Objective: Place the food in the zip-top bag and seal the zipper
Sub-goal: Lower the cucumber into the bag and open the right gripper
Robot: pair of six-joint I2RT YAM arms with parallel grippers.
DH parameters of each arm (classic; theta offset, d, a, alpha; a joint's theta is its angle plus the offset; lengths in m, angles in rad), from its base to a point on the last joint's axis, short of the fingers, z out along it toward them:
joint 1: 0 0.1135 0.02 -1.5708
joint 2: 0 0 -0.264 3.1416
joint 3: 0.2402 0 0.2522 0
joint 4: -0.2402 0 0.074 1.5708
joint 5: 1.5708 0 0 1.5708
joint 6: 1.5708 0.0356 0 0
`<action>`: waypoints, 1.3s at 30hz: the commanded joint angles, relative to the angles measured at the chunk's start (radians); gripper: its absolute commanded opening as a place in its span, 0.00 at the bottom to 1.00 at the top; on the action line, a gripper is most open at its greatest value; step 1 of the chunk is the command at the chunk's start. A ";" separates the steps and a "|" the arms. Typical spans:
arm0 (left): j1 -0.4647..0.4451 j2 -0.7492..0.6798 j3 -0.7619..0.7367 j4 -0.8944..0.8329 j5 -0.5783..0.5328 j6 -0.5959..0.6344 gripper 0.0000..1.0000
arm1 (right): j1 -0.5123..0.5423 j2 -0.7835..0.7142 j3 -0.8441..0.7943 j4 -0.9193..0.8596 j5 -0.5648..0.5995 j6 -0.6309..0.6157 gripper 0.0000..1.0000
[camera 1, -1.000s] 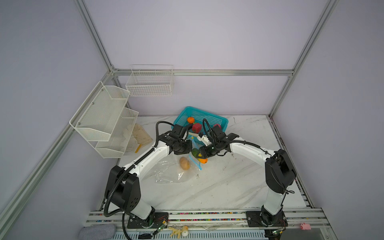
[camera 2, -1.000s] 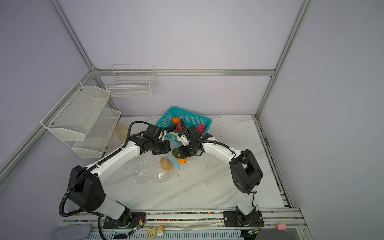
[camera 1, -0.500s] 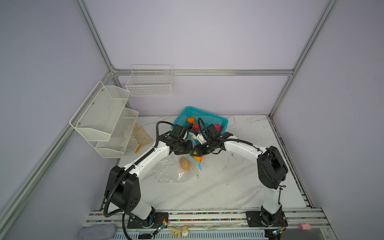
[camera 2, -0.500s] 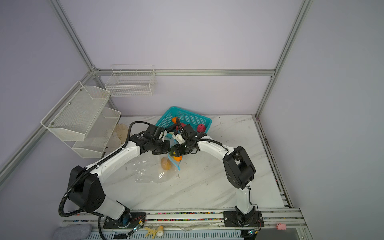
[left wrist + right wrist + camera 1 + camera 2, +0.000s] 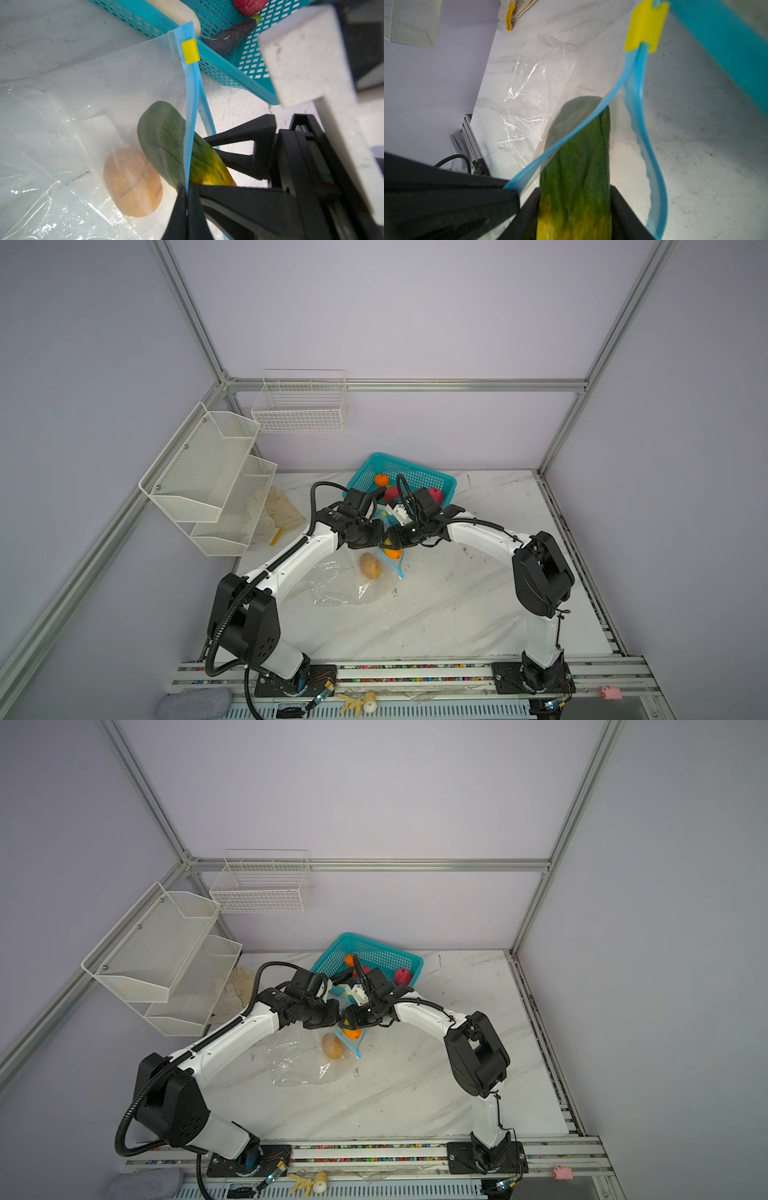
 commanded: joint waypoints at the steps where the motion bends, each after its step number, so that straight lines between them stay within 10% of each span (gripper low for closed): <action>1: -0.008 -0.042 0.032 0.024 0.024 -0.022 0.00 | 0.021 0.016 -0.009 0.057 -0.003 0.020 0.51; 39: -0.009 -0.052 0.019 0.027 0.011 -0.018 0.00 | 0.037 -0.072 0.004 -0.022 0.098 0.011 0.61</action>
